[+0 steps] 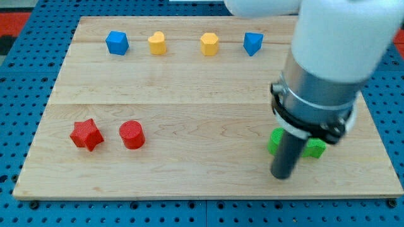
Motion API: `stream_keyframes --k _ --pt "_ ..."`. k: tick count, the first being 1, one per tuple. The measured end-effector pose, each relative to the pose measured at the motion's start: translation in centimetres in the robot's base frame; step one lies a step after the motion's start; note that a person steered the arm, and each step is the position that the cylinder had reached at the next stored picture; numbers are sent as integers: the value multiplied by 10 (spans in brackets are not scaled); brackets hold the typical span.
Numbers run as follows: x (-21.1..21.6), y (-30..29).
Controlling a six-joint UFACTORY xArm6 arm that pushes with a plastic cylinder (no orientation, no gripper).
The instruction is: Push the green star into the green circle
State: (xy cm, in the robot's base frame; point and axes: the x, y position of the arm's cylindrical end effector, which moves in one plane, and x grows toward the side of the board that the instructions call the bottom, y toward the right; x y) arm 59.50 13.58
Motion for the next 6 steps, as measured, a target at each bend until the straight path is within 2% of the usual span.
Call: stream_keyframes --k 1,2,3,4,5,6 --pt "-16 65" --pt "-43 39" --pt "-40 10" --pt "-36 100" --pt "-80 141" --pt "-157 115"
